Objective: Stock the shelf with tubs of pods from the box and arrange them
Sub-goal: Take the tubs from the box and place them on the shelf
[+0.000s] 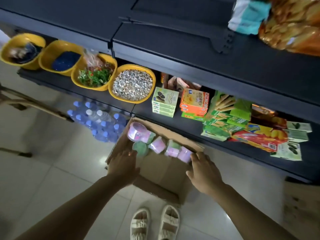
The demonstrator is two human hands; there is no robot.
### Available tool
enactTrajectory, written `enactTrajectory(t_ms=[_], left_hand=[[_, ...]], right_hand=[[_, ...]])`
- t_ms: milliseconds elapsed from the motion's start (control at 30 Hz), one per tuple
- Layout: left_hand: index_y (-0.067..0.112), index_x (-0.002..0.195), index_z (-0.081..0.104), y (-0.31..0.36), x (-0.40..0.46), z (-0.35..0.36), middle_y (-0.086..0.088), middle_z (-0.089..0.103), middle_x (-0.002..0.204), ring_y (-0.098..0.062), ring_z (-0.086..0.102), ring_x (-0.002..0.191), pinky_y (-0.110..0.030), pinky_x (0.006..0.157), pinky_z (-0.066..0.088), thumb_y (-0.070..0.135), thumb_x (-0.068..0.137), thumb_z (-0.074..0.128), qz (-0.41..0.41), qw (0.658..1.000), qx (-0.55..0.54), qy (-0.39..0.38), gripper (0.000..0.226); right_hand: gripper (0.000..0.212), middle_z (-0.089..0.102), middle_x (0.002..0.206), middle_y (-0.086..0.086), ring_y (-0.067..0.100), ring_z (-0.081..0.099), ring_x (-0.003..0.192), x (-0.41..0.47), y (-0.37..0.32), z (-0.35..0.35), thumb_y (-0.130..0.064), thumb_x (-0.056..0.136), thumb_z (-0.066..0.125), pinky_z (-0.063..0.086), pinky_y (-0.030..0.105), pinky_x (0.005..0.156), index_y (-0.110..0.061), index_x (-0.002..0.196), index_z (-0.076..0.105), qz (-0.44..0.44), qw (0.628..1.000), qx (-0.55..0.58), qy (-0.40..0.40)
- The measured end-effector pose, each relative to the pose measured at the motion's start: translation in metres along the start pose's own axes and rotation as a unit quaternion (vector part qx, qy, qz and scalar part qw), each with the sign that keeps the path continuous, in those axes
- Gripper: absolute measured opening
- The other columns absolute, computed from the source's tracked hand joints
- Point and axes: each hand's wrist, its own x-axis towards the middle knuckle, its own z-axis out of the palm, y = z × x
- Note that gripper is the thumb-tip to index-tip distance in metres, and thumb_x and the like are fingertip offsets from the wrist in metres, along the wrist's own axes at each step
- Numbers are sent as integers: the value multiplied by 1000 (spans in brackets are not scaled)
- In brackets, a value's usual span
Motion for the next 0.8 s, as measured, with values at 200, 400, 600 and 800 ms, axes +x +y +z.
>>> enactTrajectory(t_ms=[200, 400, 600, 800], left_hand=[[16, 134, 42, -15, 86, 60, -6, 43, 142, -27, 42, 131, -39, 102, 41, 38, 86, 58, -39, 994, -104, 10, 56], [11, 133, 39, -39, 204, 130, -15, 55, 126, -36, 54, 114, -47, 94, 47, 48, 74, 58, -91, 957, -271, 53, 72], [5, 147, 18, -50, 298, 165, -20, 35, 147, -36, 38, 133, -39, 107, 32, 52, 88, 52, -197, 897, -392, 58, 83], [7, 147, 13, -59, 369, 194, -19, 29, 150, -36, 36, 133, -42, 106, 33, 63, 83, 52, -288, 812, -505, 53, 94]], right_hand=[[55, 40, 137, 10, 26, 43, 126, 79, 10, 72, -36, 92, 52, 41, 31, 96, -12, 137, 33, 27, 999, 43, -8], [54, 42, 135, 11, 27, 43, 125, 174, 1, 159, -38, 92, 51, 42, 35, 95, -13, 136, 33, 46, 996, 79, -6], [67, 35, 142, 14, 27, 39, 130, 266, -27, 236, -38, 92, 51, 38, 35, 100, -9, 145, 21, 60, 984, 167, 31], [60, 37, 138, 19, 33, 37, 128, 357, -49, 284, -36, 90, 56, 34, 40, 103, -2, 134, 34, 116, 951, 270, 97]])
